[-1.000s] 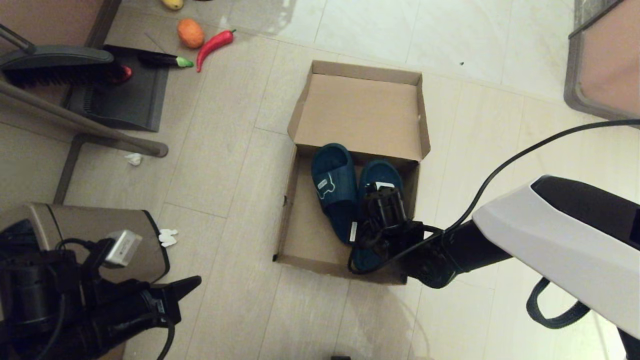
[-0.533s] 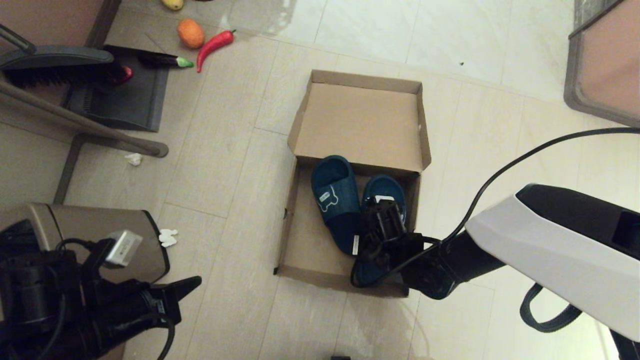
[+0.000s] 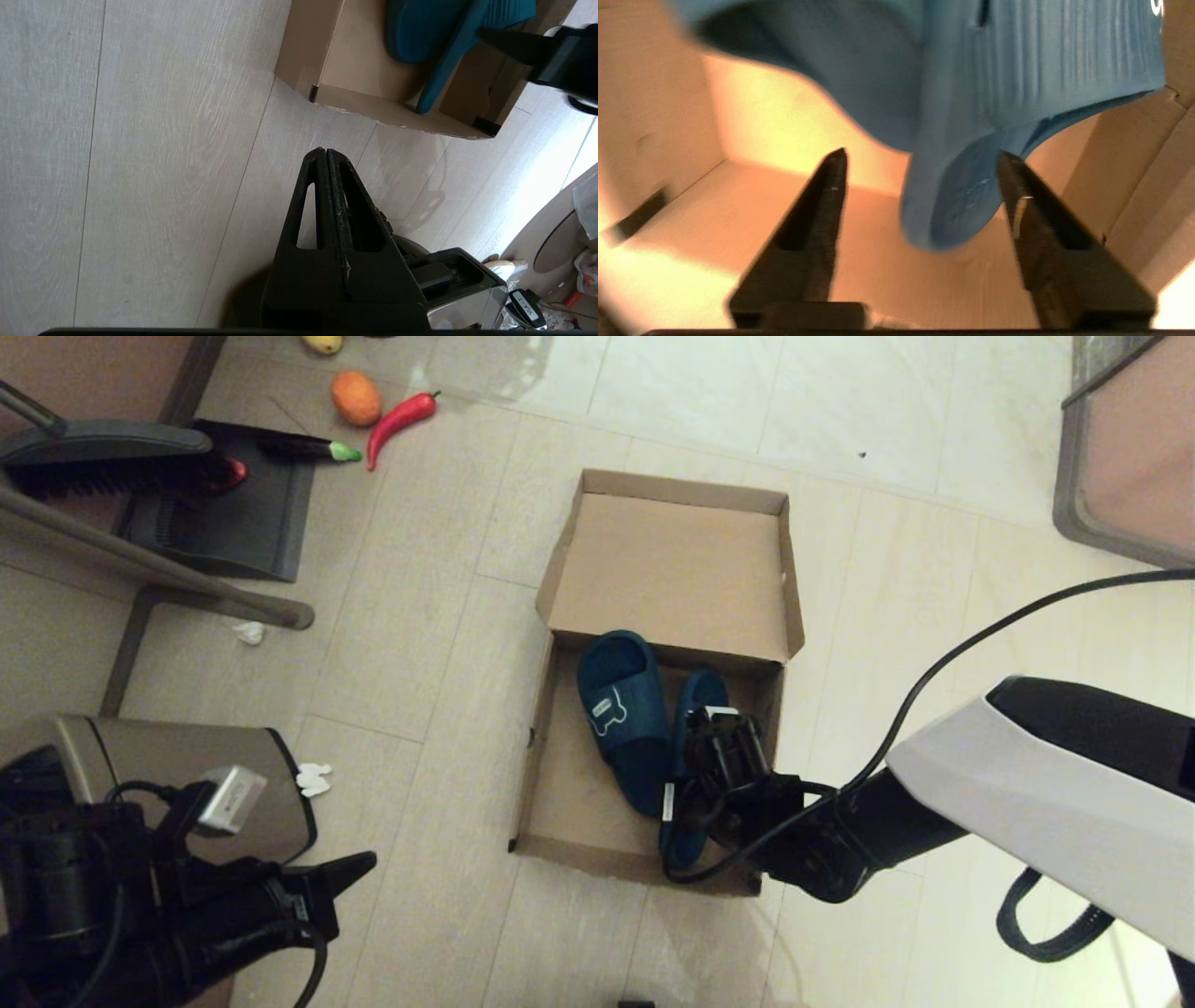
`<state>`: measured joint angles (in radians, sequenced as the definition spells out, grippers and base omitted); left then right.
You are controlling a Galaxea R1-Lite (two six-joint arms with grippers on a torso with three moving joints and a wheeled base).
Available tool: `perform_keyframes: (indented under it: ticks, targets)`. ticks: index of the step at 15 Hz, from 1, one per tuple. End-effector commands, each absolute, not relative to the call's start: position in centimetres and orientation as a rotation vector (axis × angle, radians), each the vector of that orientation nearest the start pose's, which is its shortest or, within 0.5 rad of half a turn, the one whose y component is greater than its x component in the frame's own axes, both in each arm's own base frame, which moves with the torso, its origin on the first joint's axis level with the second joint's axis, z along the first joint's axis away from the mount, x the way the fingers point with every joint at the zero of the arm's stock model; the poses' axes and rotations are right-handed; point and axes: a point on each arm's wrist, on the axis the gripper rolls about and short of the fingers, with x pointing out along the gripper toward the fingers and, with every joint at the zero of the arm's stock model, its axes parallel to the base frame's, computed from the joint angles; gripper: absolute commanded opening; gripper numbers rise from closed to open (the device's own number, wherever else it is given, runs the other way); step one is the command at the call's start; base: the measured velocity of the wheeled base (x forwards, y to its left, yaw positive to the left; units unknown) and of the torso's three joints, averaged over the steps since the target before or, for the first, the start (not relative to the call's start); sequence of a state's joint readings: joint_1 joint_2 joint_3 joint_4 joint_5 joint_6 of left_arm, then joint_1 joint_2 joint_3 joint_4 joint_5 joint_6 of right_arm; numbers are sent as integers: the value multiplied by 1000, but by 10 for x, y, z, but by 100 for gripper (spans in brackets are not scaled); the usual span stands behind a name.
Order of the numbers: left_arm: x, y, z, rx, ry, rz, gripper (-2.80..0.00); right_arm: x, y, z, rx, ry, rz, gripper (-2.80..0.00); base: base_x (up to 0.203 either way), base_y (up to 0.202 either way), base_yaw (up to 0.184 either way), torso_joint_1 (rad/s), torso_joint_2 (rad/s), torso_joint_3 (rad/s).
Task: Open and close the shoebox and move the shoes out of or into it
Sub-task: Put the shoes into the shoe box
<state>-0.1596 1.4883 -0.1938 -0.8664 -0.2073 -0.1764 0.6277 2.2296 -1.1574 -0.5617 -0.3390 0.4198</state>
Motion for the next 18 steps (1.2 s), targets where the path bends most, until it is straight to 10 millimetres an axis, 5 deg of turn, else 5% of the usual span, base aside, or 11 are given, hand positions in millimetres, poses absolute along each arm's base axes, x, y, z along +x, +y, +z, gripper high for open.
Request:
perform_keyframes:
  ticks: [1,6,13,14,16,18]
  targets:
    - [185,-34,109,-184,460,-323,-280,335,236,95,196,474,229,0,0,0,0,0,0,0]
    - [180,-33,113,-196,439,-325,-280,317,238,124,182,457,305,0,0,0,0,0,0,0]
    - [203,-39,131,-267,382,-422,-280,349,287,179,113,394,257,0,0,0,0,0,0,0]
    - [202,-39,133,-283,368,-421,-280,356,294,186,105,398,254,-280,0,0,0,0,0,0]
    - [201,-39,135,-333,335,-417,-280,368,305,187,66,445,243,-280,0,0,0,0,0,0]
    - [198,-38,131,-348,319,-416,-280,374,311,164,-12,525,222,-280,0,0,0,0,0,0]
